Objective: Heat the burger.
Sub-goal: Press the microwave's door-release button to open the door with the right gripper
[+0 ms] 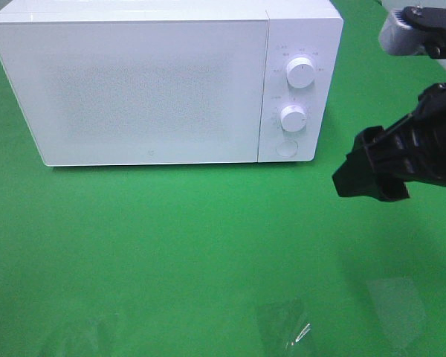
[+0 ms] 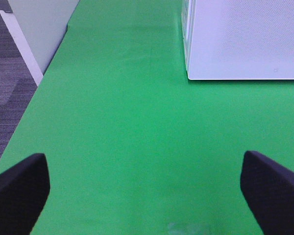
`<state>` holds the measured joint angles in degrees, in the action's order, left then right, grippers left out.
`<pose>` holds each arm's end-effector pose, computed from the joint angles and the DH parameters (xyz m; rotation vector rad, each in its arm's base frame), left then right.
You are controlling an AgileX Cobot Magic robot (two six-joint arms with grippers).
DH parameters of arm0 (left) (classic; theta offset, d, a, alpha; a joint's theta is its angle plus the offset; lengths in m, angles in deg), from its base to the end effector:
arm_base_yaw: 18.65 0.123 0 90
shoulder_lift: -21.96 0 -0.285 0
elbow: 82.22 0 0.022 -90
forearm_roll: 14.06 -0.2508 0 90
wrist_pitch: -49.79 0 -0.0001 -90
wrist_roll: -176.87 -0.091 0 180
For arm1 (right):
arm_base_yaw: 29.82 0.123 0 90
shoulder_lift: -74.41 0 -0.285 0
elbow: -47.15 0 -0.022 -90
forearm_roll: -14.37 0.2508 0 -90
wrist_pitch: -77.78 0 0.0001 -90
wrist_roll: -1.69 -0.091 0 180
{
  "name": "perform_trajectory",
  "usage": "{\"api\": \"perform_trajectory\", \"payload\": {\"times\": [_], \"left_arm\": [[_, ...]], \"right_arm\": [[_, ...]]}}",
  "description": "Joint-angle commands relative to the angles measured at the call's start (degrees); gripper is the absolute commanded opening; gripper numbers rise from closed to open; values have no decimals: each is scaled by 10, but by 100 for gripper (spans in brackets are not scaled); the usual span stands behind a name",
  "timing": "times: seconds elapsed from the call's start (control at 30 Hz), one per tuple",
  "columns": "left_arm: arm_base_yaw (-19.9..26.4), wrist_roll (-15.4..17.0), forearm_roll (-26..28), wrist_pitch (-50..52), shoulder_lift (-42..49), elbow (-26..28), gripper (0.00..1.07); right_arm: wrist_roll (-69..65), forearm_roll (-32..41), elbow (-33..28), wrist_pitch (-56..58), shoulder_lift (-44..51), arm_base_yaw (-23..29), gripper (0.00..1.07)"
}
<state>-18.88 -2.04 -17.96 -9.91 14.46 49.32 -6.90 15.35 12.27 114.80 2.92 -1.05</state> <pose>-0.0052 0.0054 0.2795 -0.0178 2.0174 0.0665 0.1841 0.1022 0.2706 -0.4298 2.4892 0.2854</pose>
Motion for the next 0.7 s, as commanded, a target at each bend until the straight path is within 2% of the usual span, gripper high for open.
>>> {"api": "perform_trajectory", "payload": {"times": [0.03, 0.13, 0.23, 0.27, 0.33, 0.43, 0.47, 0.57, 0.63, 0.67, 0.7], "left_arm": [[1, -1, 0, 2, 11, -1, 98], [1, -1, 0, 2, 11, -1, 98], [1, -1, 0, 2, 11, -1, 98], [1, -1, 0, 2, 11, -1, 98], [1, -1, 0, 2, 11, -1, 98], [1, -1, 0, 2, 11, -1, 98], [1, -1, 0, 2, 11, -1, 98], [1, -1, 0, 2, 11, -1, 98], [1, -1, 0, 2, 11, -1, 98], [1, -1, 0, 2, 11, -1, 98], [1, -1, 0, 2, 11, -1, 98]], "right_arm": [[21, -5, -1, 56, 30, 0, 75], [29, -5, -4, 78, 60, 0, 75], [48, -6, -25, 85, 145, 0, 75], [48, -6, -25, 85, 145, 0, 75], [48, -20, -49, 95, 246, 0, 75], [48, -28, -57, 103, 286, -1, 75], [48, -42, -62, 116, 332, -1, 75], [46, -52, -62, 125, 352, -3, 75], [46, -62, -62, 147, 416, -50, 75], [46, -62, -62, 147, 416, -50, 75], [46, -61, -62, 155, 441, -81, 75]]}}
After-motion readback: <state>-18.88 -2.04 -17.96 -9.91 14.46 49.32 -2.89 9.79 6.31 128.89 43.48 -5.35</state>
